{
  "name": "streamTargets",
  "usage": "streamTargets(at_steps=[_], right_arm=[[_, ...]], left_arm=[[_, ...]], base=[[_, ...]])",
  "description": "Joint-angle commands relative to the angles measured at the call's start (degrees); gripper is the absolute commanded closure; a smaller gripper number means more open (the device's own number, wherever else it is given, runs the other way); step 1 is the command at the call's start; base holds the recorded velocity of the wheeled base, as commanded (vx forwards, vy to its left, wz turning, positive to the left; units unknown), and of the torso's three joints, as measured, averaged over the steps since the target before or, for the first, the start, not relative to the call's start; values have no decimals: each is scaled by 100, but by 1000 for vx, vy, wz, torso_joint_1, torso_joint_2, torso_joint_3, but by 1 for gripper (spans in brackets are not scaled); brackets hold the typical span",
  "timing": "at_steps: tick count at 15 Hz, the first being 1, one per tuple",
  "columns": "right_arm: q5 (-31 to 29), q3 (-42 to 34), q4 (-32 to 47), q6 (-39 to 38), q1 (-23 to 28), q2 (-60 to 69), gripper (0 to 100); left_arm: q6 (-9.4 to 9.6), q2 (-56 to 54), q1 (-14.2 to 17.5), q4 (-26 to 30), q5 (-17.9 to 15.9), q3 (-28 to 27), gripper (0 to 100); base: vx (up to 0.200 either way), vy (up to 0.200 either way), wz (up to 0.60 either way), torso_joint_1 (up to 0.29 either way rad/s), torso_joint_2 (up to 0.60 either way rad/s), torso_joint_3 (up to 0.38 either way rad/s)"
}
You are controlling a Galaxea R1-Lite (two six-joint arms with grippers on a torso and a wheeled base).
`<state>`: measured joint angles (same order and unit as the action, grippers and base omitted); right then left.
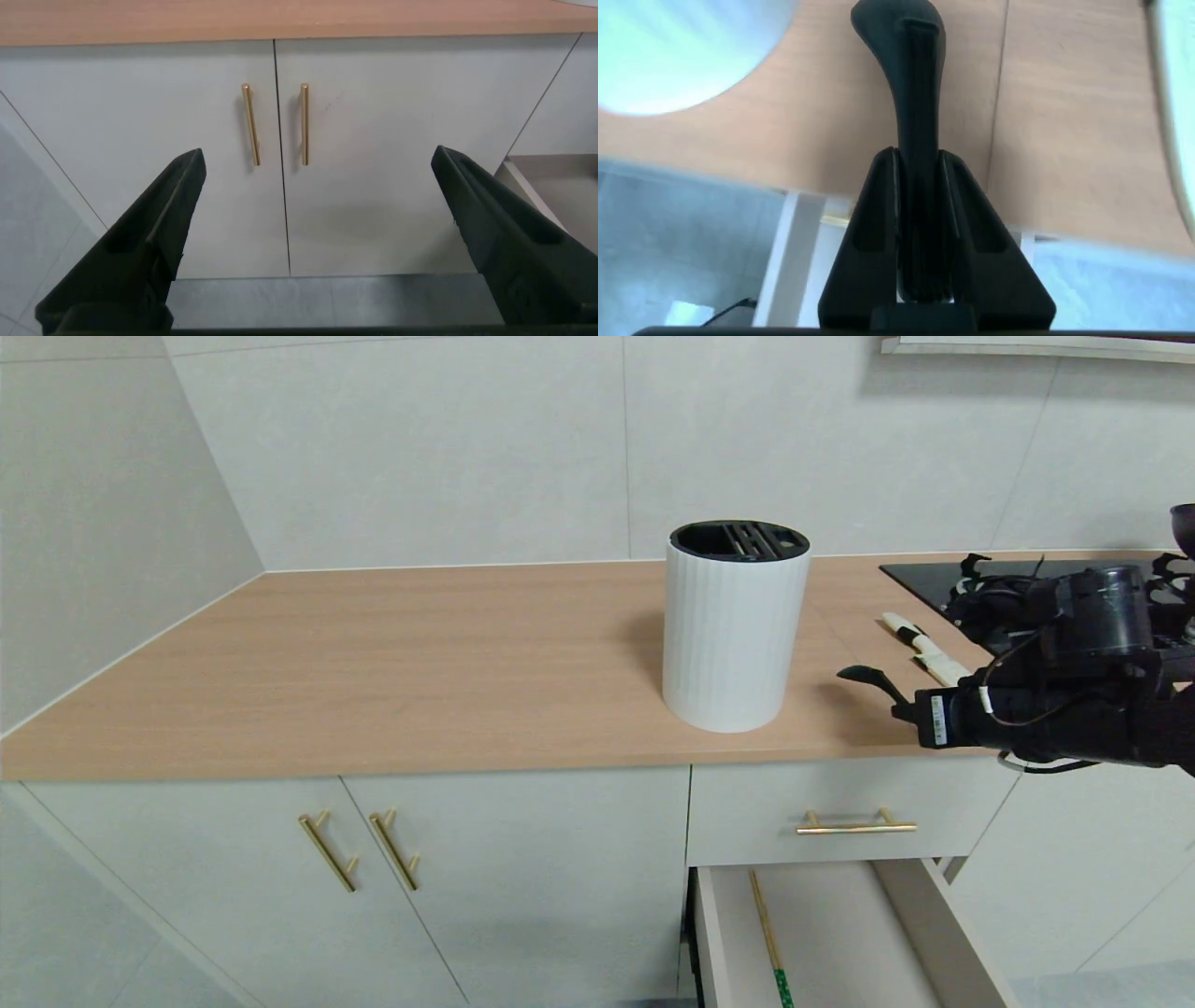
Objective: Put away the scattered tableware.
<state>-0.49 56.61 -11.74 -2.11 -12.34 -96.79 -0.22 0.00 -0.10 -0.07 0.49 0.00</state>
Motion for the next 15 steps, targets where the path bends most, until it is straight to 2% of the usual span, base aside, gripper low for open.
streamTargets(at_steps=[1,6,10,15], right_arm=[[-92,-564,-13,-123,-173,873,100],[-48,-1952,-39,-167,-375,1954,100],[-30,-2049,-21,-132,-419,1945,100],[-39,-2190,-57,-132,-726,1769,100]], left_arm=[[-4,9,1,-1,-5,0,0],[-4,9,1,-1,-5,0,0],[-4,9,1,-1,4,0,0],[-4,9,1,-1,4,0,0]], base=[[0,0,0,0,0,0],[0,0,0,0,0,0],[0,0,0,0,0,0],[0,0,0,0,0,0]])
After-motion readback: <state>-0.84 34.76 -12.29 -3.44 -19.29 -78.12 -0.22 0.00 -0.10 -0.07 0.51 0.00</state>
